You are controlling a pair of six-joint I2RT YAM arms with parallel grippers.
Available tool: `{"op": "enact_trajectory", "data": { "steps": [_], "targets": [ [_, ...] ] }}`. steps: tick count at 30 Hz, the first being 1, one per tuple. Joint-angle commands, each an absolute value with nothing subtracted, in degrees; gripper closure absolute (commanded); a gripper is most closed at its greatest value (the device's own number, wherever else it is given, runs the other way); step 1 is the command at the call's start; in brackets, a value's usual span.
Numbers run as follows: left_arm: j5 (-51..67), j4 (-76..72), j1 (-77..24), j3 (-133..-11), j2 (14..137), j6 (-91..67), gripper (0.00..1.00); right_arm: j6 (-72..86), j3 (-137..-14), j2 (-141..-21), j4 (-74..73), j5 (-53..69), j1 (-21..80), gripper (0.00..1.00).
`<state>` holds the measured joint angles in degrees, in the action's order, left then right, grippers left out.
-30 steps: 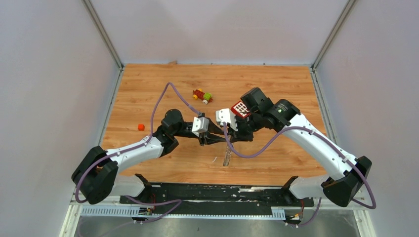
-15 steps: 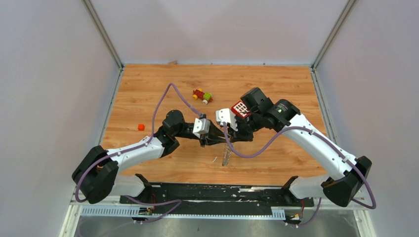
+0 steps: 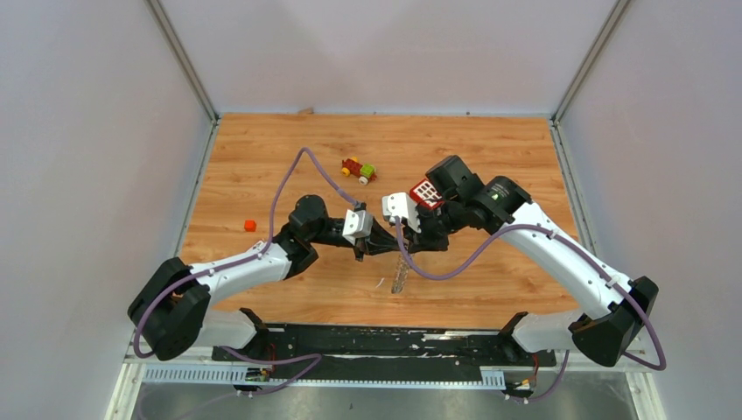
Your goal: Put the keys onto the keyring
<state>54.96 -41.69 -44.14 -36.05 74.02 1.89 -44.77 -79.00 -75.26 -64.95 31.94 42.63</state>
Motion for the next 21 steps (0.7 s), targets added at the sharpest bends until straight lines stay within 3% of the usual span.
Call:
{"op": "enact_trajectory", "data": {
  "steps": [1, 5, 10, 12, 21],
  "targets": [
    [56.39, -41.82, -44.82, -36.99, 74.55, 2.53, 1.00, -44.03, -79.48, -74.39, -61.63, 33.08, 42.96, 1.00],
    [54.67, -46.84, -44.78, -34.94, 73.70, -0.87, 1.00, -43.99, -78.71, -73.91, -60.82, 32.57, 42.93, 0.92],
    [52.83, -61.29, -44.04, -31.12, 73.15, -9.18, 1.00, -42.72, -76.01, -70.06, -56.48, 31.47, 42.43, 0.62],
    [51.65, -70.05, -43.42, -29.33, 73.71, -14.58, 1.00, -42.15, -74.64, -68.18, -54.73, 32.38, 41.55, 0.55],
    [46.74, -87.49, -43.15, -26.88, 77.65, -29.45, 1.00, -43.31, -69.69, -62.17, -51.38, 46.79, 36.48, 0.57]
  ]
}}
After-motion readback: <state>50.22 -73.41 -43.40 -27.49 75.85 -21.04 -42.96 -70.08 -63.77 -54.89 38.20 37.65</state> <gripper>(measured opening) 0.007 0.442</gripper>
